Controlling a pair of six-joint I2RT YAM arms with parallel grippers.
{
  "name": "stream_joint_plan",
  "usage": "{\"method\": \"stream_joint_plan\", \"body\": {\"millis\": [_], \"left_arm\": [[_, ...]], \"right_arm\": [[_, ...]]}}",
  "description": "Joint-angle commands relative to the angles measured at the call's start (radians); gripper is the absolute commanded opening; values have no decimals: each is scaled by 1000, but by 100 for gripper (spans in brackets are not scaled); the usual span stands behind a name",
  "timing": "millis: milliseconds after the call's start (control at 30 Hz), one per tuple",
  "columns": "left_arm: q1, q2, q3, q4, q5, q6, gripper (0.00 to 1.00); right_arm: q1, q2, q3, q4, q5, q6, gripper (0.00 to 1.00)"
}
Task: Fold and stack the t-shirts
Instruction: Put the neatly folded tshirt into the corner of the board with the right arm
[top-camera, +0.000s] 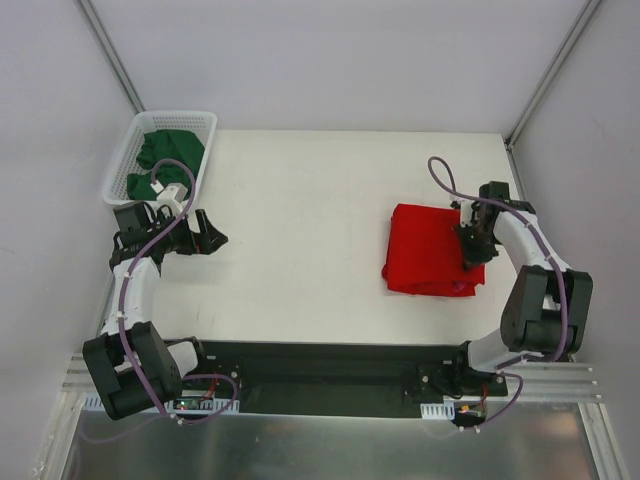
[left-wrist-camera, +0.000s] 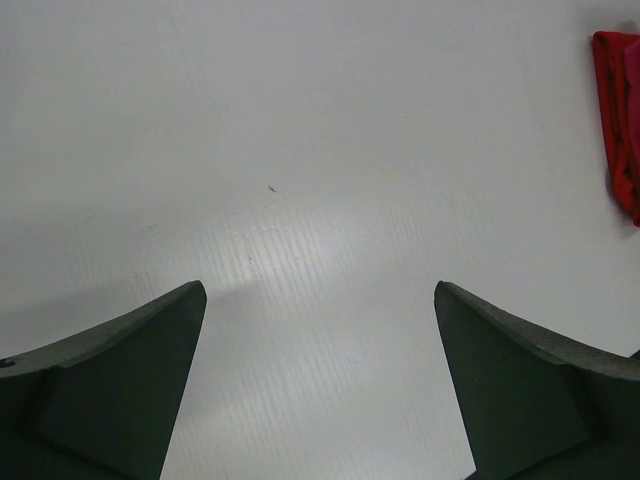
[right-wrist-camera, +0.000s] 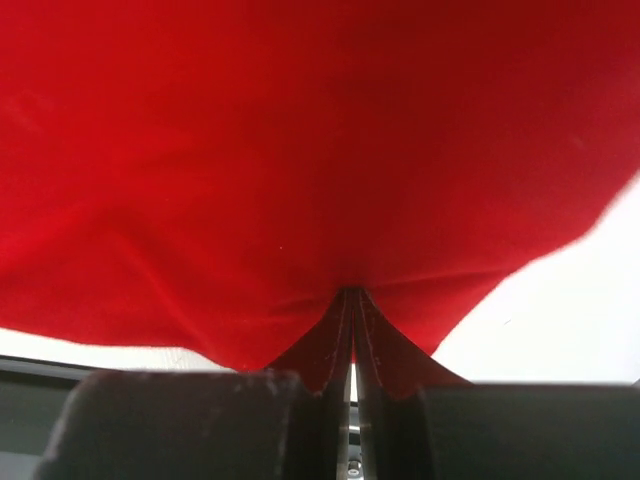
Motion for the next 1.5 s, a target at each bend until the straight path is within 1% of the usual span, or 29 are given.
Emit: {"method": "stream_joint_plan", "body": {"millis": [0,267,433,567,600,700,733,900,1200,1333,1467], "left_arm": [[6,-20,11,23,19,23,99],[8,-26,6,23,18,21,100],[6,-21,5,24,18,20,99],[6,-23,5,23,21,18,99],[8,-23,5,23,19,18,99],[8,-23,6,24,19,15,99],[8,-21,8,24,16,13,99],[8,-12,17,27,19,-2,99],[8,-32,8,26,9,0,99],[8,-41,-3,26,3,3,99],[8,-44,-8,27,-4,9,99]], "right_arm": [[-6,63,21,-11,-9,-9,4],[-7,125,7,-77,-2,-38,3],[-12,83,3,-97,2,-49,3],[-13,-1,84,-139,-2,-38,3],[-13,-33,113,-149,-7,-30,3],[-12,-56,229,-180,-44,-15,3],[-12,-47,281,-183,-53,0,3],[23,46,412,-183,-125,33,2],[166,266,575,-85,-96,69,2],[197,319,630,-47,-90,83,1],[227,362,682,-53,-94,92,1]]}}
